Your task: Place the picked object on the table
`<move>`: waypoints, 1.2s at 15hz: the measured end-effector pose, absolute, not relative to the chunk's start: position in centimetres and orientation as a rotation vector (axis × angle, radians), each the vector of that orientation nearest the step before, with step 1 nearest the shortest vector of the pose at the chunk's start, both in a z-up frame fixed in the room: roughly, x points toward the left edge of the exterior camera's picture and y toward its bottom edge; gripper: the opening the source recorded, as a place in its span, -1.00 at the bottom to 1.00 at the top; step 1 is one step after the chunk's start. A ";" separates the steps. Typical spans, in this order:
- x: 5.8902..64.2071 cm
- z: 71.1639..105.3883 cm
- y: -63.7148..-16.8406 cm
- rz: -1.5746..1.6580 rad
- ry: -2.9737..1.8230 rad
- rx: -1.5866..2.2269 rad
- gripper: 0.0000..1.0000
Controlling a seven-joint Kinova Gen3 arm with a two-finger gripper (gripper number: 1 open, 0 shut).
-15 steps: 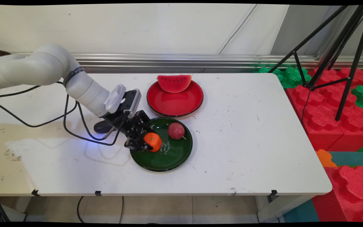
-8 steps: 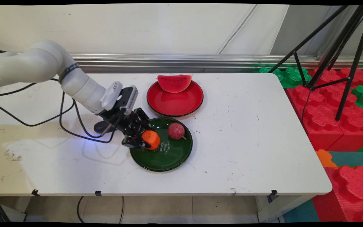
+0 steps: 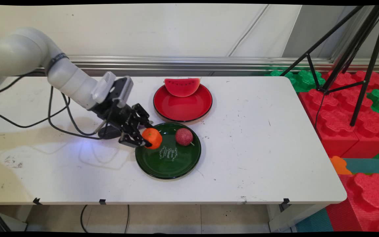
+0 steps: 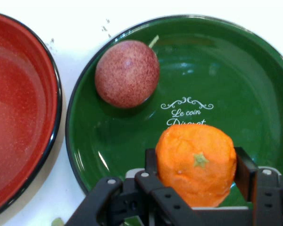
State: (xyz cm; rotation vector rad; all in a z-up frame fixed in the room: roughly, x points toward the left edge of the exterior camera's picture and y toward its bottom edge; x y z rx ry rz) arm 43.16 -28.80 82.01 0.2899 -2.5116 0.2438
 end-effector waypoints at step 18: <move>51.3 87.5 -27.0 0.208 -2.459 0.557 -1.00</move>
